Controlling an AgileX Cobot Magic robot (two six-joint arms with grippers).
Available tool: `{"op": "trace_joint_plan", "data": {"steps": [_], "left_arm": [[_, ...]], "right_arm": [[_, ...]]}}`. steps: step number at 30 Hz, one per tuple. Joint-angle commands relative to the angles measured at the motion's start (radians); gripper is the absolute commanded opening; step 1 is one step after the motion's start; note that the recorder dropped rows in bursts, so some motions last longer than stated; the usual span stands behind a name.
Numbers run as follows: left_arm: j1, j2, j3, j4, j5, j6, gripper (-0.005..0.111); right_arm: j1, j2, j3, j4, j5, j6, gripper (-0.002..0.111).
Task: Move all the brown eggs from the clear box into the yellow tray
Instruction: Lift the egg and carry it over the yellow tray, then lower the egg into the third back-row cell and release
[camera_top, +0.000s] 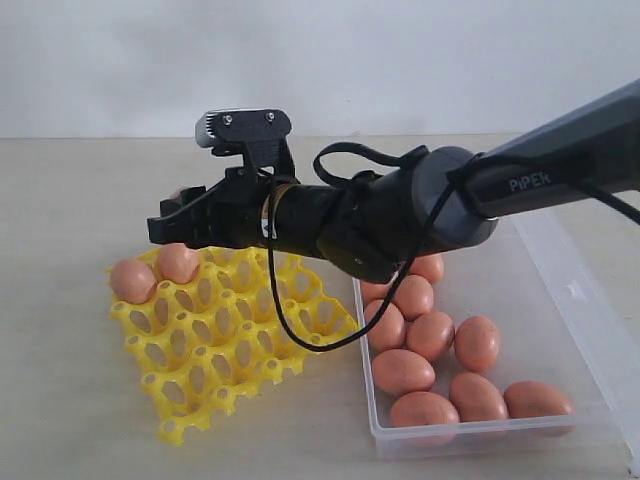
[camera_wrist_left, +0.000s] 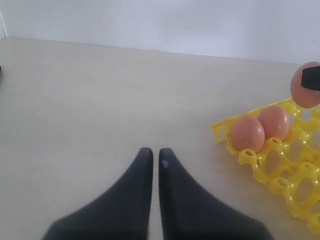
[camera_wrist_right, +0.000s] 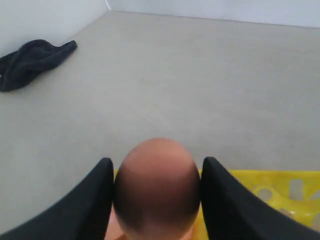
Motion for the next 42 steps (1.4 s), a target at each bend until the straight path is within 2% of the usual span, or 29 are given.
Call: {"op": "trace_joint_plan", "data": {"steps": [1,3,25,28,32,34,42], "left_arm": [[0.003,-0.003,0.003,-0.002,-0.004,0.005,0.004],[0.003,-0.003,0.003,-0.002,-0.004,0.005,0.004],[0.003,-0.003,0.003,-0.002,-0.004,0.005,0.004],[0.003,-0.003,0.003,-0.002,-0.004,0.005,0.004],[0.003,-0.003,0.003,-0.002,-0.004,0.005,0.004],[0.003,-0.003,0.003,-0.002,-0.004,0.005,0.004],[0.003,-0.003,0.003,-0.002,-0.004,0.005,0.004]], "right_arm": [[-0.009,0.009,-0.005,0.249,0.009,-0.239,0.000],[-0.009,0.032,-0.006,0.310,-0.013,-0.274,0.000],[-0.009,0.124,-0.014,0.306,-0.041,-0.322,0.000],[-0.009,0.124,-0.014,0.290,-0.043,-0.329,0.011],[-0.009,0.124,-0.014,0.274,-0.043,-0.354,0.034],[-0.009,0.124,-0.014,0.274,-0.043,-0.358,0.041],[-0.009,0.106,-0.014,0.276,-0.046,-0.363,0.043]]}}
